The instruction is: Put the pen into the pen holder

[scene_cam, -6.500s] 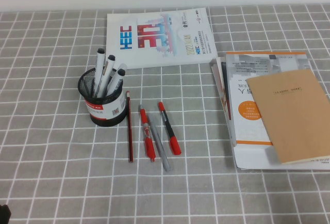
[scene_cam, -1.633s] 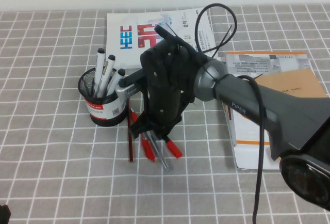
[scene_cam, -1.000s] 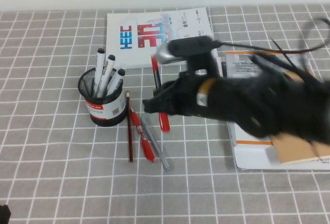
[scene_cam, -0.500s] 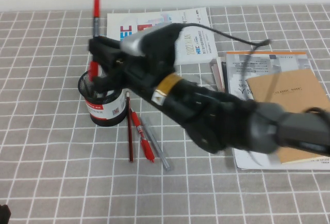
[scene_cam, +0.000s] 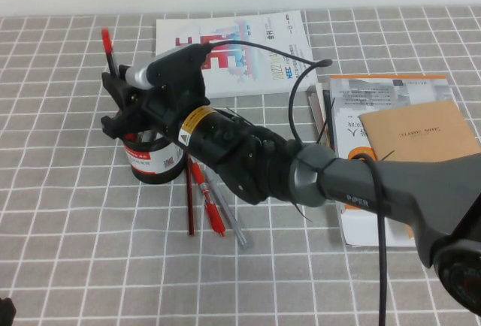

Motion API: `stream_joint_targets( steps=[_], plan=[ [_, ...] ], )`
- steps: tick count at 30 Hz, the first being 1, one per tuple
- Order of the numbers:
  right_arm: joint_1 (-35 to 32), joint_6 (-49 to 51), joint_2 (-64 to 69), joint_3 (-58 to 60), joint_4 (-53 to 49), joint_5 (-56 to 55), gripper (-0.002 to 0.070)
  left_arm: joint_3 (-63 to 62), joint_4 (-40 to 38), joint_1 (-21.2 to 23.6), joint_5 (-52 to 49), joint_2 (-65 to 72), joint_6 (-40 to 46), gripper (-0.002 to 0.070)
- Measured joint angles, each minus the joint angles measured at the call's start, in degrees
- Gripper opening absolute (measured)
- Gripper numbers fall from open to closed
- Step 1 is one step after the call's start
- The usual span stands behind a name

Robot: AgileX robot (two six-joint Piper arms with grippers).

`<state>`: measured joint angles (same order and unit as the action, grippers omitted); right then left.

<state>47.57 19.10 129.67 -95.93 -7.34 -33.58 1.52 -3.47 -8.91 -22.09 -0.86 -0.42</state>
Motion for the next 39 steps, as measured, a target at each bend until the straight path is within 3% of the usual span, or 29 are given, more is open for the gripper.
stream_joint_targets(
  steps=[4, 13, 16, 21, 27, 31, 35, 39],
  plan=[
    [0.0, -4.2, 0.0, -0.3, 3.6, 0.9, 0.0197, 0.0, 0.0, 0.0, 0.0, 0.0, 0.0, -0.0005],
    [0.2, -6.3, -0.8, -0.3, 5.6, 0.5, 0.0180, 0.0, 0.0, 0.0, 0.0, 0.0, 0.0, -0.0005],
    [0.8, -4.3, -3.9, -0.3, 4.0, 2.8, 0.0141, 0.0, 0.0, 0.0, 0.0, 0.0, 0.0, -0.0005],
    [2.7, 1.9, -14.0, -0.3, -7.4, 21.0, 0.0011, 0.0, 0.0, 0.0, 0.0, 0.0, 0.0, -0.0005],
    [5.3, 3.0, -25.7, -0.3, -12.1, 52.3, -0.0010, 0.0, 0.0, 0.0, 0.0, 0.0, 0.0, -0.0005],
    [5.4, 3.1, -29.8, 0.4, -11.8, 65.6, -0.0012, 0.0, 0.0, 0.0, 0.0, 0.0, 0.0, -0.0005],
    [5.6, 3.1, -35.3, 7.4, -11.7, 70.4, -0.0012, 0.0, 0.0, 0.0, 0.0, 0.0, 0.0, -0.0005],
    [5.6, 3.1, -43.2, 19.8, -11.6, 66.4, -0.0012, 0.0, 0.0, 0.0, 0.0, 0.0, 0.0, -0.0005]
  ],
)
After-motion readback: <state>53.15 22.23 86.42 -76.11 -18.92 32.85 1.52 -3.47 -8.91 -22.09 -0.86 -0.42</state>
